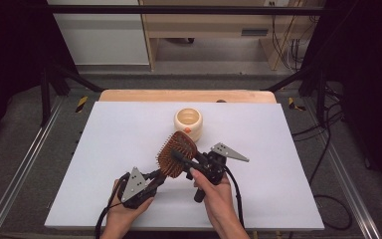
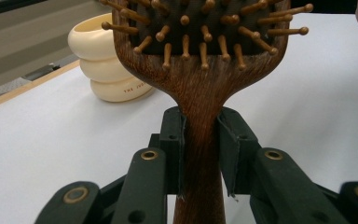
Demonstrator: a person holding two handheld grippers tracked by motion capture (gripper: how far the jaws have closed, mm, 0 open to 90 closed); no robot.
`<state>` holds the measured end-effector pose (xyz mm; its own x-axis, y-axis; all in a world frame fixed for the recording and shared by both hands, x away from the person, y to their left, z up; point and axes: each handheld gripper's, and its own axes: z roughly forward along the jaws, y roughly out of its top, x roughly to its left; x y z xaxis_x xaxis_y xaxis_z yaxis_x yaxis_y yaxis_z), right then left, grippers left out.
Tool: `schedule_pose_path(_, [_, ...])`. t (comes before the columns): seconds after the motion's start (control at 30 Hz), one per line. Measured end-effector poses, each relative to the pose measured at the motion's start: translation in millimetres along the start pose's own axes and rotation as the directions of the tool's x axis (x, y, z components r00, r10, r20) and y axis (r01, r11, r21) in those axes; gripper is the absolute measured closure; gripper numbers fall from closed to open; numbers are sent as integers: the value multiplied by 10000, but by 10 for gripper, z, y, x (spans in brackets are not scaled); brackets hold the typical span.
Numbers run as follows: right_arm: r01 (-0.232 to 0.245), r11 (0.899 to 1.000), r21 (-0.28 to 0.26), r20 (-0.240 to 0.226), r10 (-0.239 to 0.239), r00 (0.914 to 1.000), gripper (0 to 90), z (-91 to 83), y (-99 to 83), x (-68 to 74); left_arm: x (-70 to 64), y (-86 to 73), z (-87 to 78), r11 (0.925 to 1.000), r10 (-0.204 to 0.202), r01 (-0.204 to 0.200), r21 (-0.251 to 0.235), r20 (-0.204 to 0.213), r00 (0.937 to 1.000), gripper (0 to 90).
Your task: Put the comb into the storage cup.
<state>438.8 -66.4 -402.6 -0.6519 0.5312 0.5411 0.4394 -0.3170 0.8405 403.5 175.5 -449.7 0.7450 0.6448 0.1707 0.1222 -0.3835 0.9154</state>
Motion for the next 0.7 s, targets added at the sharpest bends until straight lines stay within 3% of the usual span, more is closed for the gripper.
schedule_pose_path(0.43, [288, 9996, 44, 223, -289, 9993, 530, 90, 67, 118, 71, 3, -35, 9974, -601, 598, -400, -49, 9982, 715])
schedule_pose_path(0.53, [219, 9997, -60, 161, -218, 9996, 531, 111, 110, 132, 126, 2, -65, 9920, -1067, 1064, -681, -13, 9943, 678])
schedule_pose_path(0.57, [236, 9995, -202, 251, -230, 9994, 531, 108, 162, 120, 168, -2, -86, 9851, -1440, 1446, -936, 136, 9895, 585])
schedule_pose_path(0.6, [236, 9995, -202, 251, -230, 9994, 531, 108, 162, 120, 168, -2, -86, 9851, -1440, 1446, -936, 136, 9895, 541])
schedule_pose_path(0.63, [247, 9992, -312, 320, -237, 9992, 530, 100, 197, 108, 199, -8, -105, 9809, -1592, 1616, -1079, 305, 9868, 541])
schedule_pose_path(0.7, [190, 9987, -479, 427, -169, 9989, 529, 76, 281, 80, 255, -24, -165, 9730, -1850, 1858, -1369, 183, 9826, 467])
